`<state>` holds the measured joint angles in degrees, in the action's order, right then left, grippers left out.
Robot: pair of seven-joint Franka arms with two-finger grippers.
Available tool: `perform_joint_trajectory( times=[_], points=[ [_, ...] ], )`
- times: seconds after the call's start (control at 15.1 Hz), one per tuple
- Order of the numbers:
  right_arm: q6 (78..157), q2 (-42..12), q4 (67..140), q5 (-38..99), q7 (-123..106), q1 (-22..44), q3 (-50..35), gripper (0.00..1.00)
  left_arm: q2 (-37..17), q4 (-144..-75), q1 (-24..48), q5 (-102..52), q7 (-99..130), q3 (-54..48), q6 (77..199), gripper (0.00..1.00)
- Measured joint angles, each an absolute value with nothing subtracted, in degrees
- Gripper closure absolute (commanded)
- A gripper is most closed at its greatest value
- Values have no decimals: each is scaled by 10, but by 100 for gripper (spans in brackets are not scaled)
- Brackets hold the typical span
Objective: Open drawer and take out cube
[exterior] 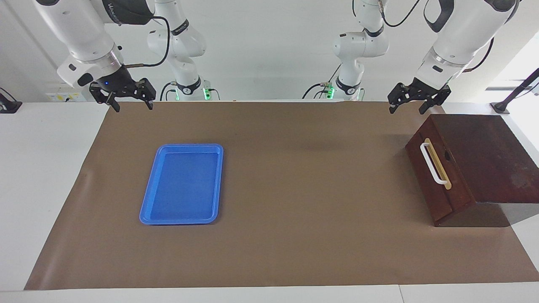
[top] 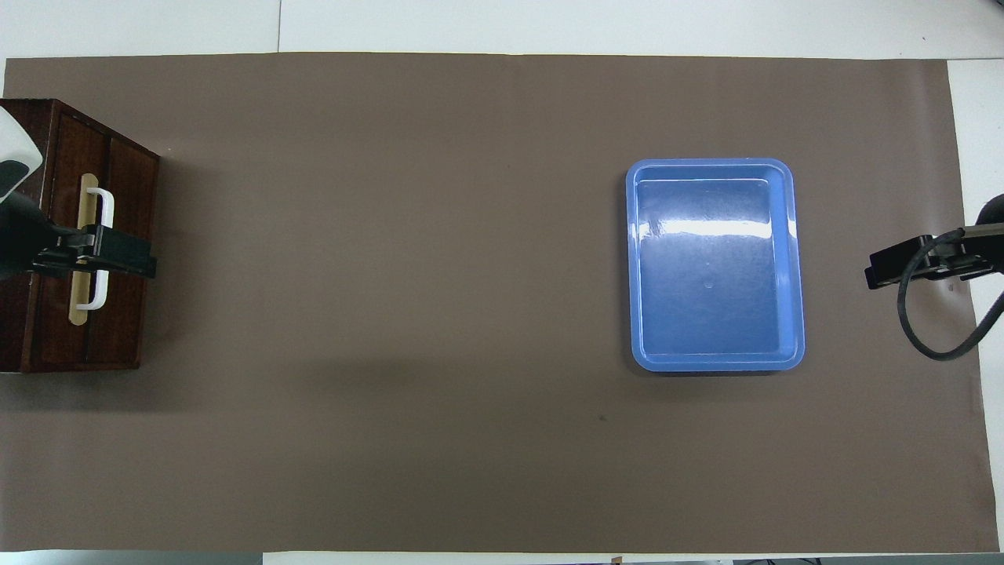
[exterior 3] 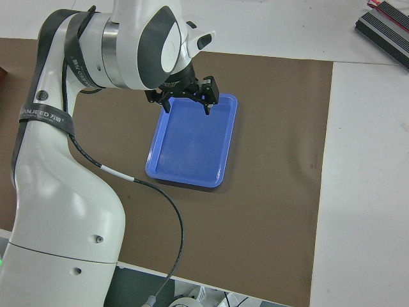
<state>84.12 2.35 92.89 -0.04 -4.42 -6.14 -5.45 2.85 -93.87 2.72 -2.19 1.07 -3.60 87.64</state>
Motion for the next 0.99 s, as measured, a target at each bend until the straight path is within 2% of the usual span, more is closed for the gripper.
perform_joint_trajectory(
  times=[0.66,0.99],
  points=[
    [842,23,933,0,-44,-61,-57,0,29,-942,26,5,9,-31,903,0],
    [842,23,933,0,-44,-54,-59,0,26,-1006,43,90,7,-38,1014,0]
  ],
)
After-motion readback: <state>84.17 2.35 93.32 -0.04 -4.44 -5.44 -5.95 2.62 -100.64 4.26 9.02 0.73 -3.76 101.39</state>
